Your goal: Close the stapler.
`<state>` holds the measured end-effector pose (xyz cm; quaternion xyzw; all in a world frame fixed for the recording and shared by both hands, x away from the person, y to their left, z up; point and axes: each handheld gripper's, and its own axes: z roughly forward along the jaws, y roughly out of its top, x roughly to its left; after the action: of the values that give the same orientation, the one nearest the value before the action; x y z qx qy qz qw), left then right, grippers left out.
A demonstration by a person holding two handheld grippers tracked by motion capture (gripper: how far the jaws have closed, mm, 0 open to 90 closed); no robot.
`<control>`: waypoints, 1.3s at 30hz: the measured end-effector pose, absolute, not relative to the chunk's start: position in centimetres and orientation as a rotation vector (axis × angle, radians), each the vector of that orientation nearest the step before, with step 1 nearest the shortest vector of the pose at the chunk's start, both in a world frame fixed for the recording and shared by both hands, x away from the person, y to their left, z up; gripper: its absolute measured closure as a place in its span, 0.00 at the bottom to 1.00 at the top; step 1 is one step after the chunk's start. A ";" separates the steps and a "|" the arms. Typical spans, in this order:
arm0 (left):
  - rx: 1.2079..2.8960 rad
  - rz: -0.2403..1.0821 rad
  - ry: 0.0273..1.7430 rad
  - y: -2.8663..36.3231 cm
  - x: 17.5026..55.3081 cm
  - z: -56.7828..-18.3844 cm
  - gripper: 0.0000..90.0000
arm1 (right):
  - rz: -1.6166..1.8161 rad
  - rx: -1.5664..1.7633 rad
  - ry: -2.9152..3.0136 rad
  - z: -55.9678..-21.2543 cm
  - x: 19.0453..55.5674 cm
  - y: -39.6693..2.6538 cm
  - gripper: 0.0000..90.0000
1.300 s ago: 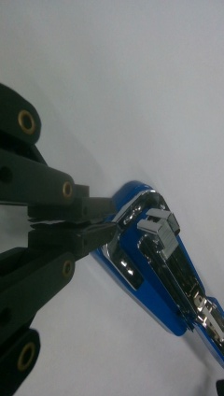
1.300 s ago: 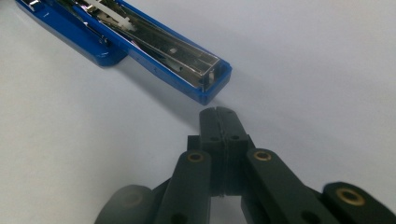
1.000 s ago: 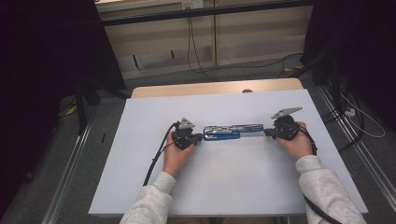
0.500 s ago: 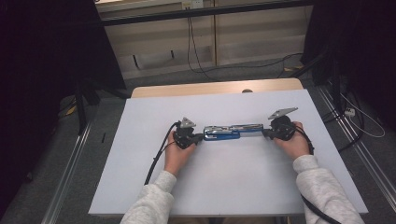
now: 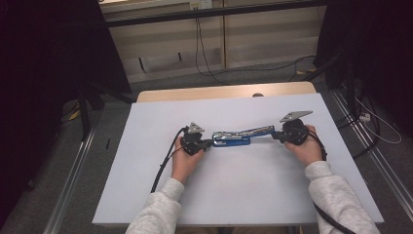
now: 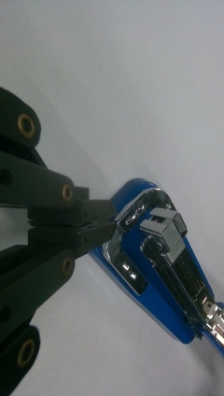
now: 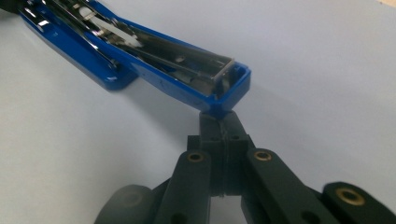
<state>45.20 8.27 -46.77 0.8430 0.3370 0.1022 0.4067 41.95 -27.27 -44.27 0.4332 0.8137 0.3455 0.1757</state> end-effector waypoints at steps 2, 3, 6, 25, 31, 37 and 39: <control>2.123 0.256 0.852 8.3 45.2 -46.8 0.98 | 0.998 1.204 2.303 -44.0 41.9 -26.9 0.99; 2.124 0.254 0.852 8.3 45.2 -46.8 0.98 | 1.003 1.196 2.303 -44.0 41.9 -26.7 0.97; 2.118 0.259 0.865 8.3 45.2 -46.8 0.98 | 1.020 1.195 2.304 -44.0 41.9 -26.6 0.95; 2.005 0.207 0.930 10.7 44.2 -44.8 0.29 | 1.164 1.288 2.299 -44.7 40.9 -25.6 0.40; 1.951 0.163 0.932 12.1 43.5 -44.1 0.20 | 1.175 1.275 2.308 -44.3 39.7 -25.1 0.30; 1.953 0.178 0.900 12.7 42.7 -43.7 0.16 | 1.163 1.276 2.326 -44.2 38.7 -25.3 0.26; 1.958 0.176 0.884 12.9 42.4 -43.5 0.14 | 1.166 1.278 2.322 -44.1 38.4 -25.4 0.25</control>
<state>42.41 12.89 -43.55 0.8003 0.3611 0.0719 0.4733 38.39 -25.39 -44.07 0.4381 0.7958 0.3997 0.1227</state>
